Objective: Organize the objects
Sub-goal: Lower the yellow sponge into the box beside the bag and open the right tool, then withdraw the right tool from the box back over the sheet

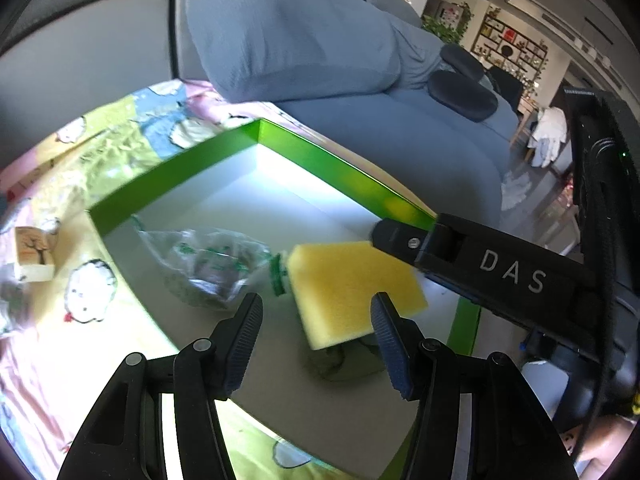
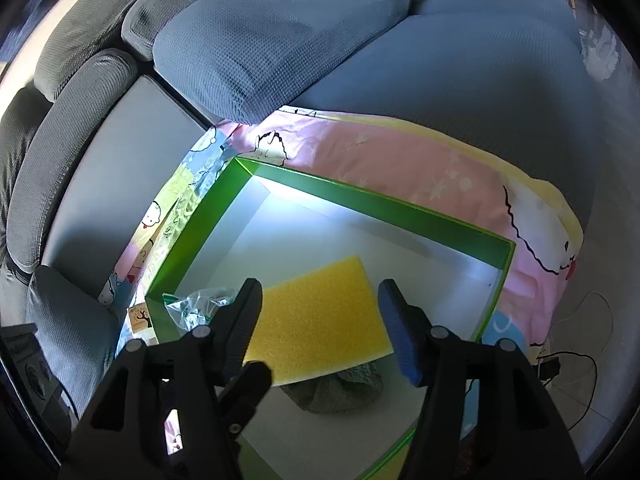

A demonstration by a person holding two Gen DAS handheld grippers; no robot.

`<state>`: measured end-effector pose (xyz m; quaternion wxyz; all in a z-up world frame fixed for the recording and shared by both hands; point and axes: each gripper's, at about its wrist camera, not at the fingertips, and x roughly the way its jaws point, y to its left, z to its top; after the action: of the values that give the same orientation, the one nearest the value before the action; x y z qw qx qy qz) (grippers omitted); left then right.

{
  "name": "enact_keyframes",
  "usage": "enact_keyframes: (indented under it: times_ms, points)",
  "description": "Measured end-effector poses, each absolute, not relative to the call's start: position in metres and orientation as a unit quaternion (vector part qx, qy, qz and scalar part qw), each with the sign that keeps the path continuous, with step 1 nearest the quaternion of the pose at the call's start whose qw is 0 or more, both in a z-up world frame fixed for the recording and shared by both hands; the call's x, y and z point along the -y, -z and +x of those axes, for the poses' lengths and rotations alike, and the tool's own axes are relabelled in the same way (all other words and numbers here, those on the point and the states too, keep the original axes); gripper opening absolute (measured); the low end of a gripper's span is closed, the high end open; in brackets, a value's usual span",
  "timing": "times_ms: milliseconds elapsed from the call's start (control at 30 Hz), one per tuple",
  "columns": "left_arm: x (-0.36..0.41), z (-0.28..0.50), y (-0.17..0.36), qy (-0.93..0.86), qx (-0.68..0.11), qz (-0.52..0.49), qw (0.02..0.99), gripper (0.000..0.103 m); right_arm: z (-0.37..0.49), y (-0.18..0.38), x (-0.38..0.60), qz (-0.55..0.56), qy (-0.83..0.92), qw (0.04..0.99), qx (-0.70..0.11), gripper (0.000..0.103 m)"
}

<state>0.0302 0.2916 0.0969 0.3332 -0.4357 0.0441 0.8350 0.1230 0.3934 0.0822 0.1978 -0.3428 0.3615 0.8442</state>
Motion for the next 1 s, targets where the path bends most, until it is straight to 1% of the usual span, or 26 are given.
enact_keyframes:
  times_ms: [67,133,167,200,233,267,433,467,533,567,633,767,900,1000]
  points:
    - [-0.286,0.031,-0.1,-0.842,-0.046,-0.431,0.321,0.057,0.123,-0.085,-0.392,-0.339,-0.845,0.202,-0.362,0.063]
    - [-0.279,0.033,-0.103,-0.847,-0.045,-0.426,0.315,0.057,0.125,-0.087,-0.392,-0.334,-0.846,0.205,-0.362,0.069]
    - [-0.275,0.032,-0.105,-0.849,-0.043,-0.424,0.314,0.057,0.124,-0.088,-0.391,-0.331,-0.847,0.204,-0.361,0.071]
    - [-0.271,0.033,-0.106,-0.851,-0.041,-0.421,0.311,0.059,0.125,-0.09,-0.389,-0.329,-0.849,0.203,-0.361,0.071]
    - [-0.267,0.033,-0.108,-0.853,-0.04,-0.419,0.308,0.063,0.125,-0.092,-0.388,-0.325,-0.851,0.201,-0.36,0.072]
    - [-0.262,0.034,-0.111,-0.857,-0.041,-0.417,0.302,0.064,0.124,-0.094,-0.386,-0.322,-0.852,0.199,-0.36,0.072]
    - [-0.232,0.038,-0.122,-0.874,-0.041,-0.402,0.271,0.064,0.12,-0.107,-0.371,-0.307,-0.865,0.182,-0.352,0.073]
    - [-0.223,0.039,-0.124,-0.877,-0.035,-0.399,0.265,0.065,0.118,-0.11,-0.366,-0.305,-0.868,0.177,-0.349,0.073]
    - [-0.207,0.041,-0.128,-0.883,-0.024,-0.394,0.252,0.069,0.114,-0.116,-0.355,-0.301,-0.876,0.164,-0.338,0.081]
    - [-0.199,0.042,-0.13,-0.887,-0.02,-0.391,0.246,0.071,0.112,-0.119,-0.349,-0.3,-0.88,0.157,-0.332,0.082]
    - [-0.181,0.043,-0.134,-0.894,-0.012,-0.386,0.229,0.074,0.109,-0.125,-0.338,-0.298,-0.889,0.141,-0.318,0.083]
    - [-0.141,0.045,-0.136,-0.902,0.015,-0.383,0.197,0.075,0.102,-0.136,-0.313,-0.294,-0.902,0.11,-0.295,0.084]
    - [-0.099,0.047,-0.132,-0.909,0.053,-0.38,0.162,0.081,0.093,-0.144,-0.288,-0.296,-0.913,0.073,-0.271,0.088]
    - [-0.069,0.045,-0.127,-0.91,0.084,-0.384,0.132,0.081,0.083,-0.148,-0.269,-0.298,-0.919,0.046,-0.254,0.093]
